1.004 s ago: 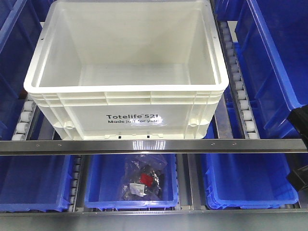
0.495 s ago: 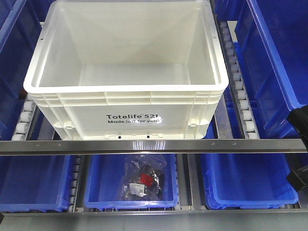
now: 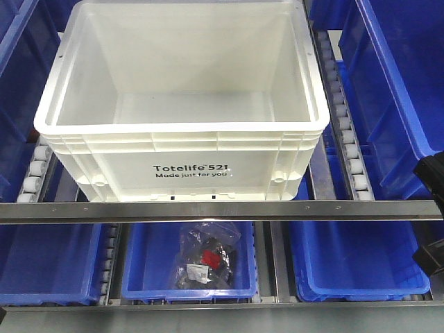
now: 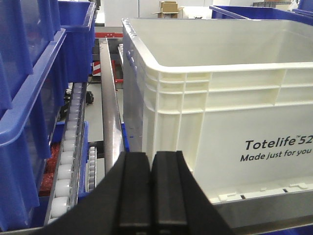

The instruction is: Place moving items into box and shelve

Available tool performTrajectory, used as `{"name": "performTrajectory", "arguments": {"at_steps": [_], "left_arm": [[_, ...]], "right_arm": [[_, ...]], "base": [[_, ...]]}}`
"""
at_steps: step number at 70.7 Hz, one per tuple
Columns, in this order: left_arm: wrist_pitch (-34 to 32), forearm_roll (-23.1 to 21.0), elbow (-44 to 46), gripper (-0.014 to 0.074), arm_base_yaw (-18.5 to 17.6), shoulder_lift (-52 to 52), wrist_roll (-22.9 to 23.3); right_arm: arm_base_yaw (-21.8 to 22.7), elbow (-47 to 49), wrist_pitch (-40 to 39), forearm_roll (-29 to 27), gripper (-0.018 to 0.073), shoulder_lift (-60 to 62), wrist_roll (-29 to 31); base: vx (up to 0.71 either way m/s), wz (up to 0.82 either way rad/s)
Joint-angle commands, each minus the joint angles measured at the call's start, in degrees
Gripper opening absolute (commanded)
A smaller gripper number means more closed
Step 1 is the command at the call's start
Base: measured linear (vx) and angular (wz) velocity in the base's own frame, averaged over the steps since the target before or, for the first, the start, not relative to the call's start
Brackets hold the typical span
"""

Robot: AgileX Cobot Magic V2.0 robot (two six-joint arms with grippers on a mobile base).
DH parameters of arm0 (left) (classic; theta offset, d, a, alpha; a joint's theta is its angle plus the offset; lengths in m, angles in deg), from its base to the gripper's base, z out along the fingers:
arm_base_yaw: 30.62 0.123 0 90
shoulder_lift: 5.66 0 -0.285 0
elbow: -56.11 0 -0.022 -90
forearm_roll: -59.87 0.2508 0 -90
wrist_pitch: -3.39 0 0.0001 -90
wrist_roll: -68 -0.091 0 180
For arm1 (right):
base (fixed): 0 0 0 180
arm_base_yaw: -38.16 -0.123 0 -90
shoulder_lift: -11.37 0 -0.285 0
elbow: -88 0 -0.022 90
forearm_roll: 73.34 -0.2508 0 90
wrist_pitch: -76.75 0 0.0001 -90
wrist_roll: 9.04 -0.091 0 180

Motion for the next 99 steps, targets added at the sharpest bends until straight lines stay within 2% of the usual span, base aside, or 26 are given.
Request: {"name": "performTrajectory", "arguments": {"at_steps": [1, 21, 24, 27, 31, 34, 41, 47, 50, 53, 61, 68, 78, 86, 99], "left_arm": [[-4.62, -0.53, -0.98, -0.0028, -0.32, 0.98, 0.39], [-4.63, -0.53, -0.98, -0.0027, -0.32, 0.98, 0.39], [-4.63, -0.53, -0.98, -0.0027, -0.32, 0.98, 0.39], [-4.63, -0.53, -0.98, -0.0027, -0.32, 0.98, 0.39], [-4.63, -0.53, -0.98, -0.0027, -0.32, 0.98, 0.39], [-4.63, -0.53, -0.98, -0.0027, -0.32, 0.98, 0.39], [-4.63, -0.53, -0.98, -0.0027, -0.32, 0.98, 0.39], [-4.63, -0.53, -0.98, -0.0027, -0.32, 0.98, 0.39], [-4.63, -0.53, -0.98, -0.0027, -0.32, 0.98, 0.39], [-4.63, -0.53, -0.98, -0.0027, -0.32, 0.98, 0.39], [-4.69, -0.53, -0.98, -0.0027, -0.32, 0.98, 0.39], [-4.69, -0.53, -0.98, -0.0027, -0.32, 0.98, 0.39], [-4.69, -0.53, -0.98, -0.0027, -0.32, 0.98, 0.39], [-4.69, -0.53, -0.98, -0.0027, -0.32, 0.98, 0.39], [-4.76, -0.53, -0.98, -0.0026, -0.32, 0.98, 0.39]], "right_arm": [[0.15, 1.79, -1.37, -0.56, -0.0015, -0.4, 0.42], [0.15, 1.79, -1.66, -0.55, -0.0015, -0.4, 0.42], [0.15, 1.79, -1.15, 1.34, -0.0015, -0.57, 0.18], [0.15, 1.79, 0.03, 5.76, -0.0015, -0.76, -1.79], [0.15, 1.85, 1.53, 13.88, -0.0015, -0.76, -9.52], [0.15, 1.85, 2.02, 21.56, -0.0015, -0.76, -18.54], [0.15, 1.85, 1.39, 44.27, -0.0015, -0.76, -44.93], [0.15, 1.75, -0.62, 60.89, -0.0015, -0.76, -63.22], [0.15, 1.45, -2.66, 67.74, -0.0015, -0.76, -69.29], [0.15, 0.23, -5.72, 71.66, -0.0015, -0.31, -73.39], [0.15, -5.53, -15.19, 73.23, -0.0015, 2.62, -74.74], [0.15, -12.11, -18.28, 72.03, -0.0015, 7.48, -74.74], [0.15, -19.01, -18.4, 71.43, -0.0015, 16.07, -76.0], [0.15, -19.03, -11.98, 71.38, -0.0015, 23.59, -76.26], [0.16, -19.03, -12.17, 71.43, -0.0015, 23.24, -76.07]], "base": [[0.0, 0.0], [0.0, 0.0], [0.0, 0.0], [0.0, 0.0], [0.0, 0.0], [0.0, 0.0], [0.0, 0.0], [0.0, 0.0], [0.0, 0.0], [0.0, 0.0], [0.0, 0.0], [0.0, 0.0], [0.0, 0.0], [0.0, 0.0], [0.0, 0.0]]}}
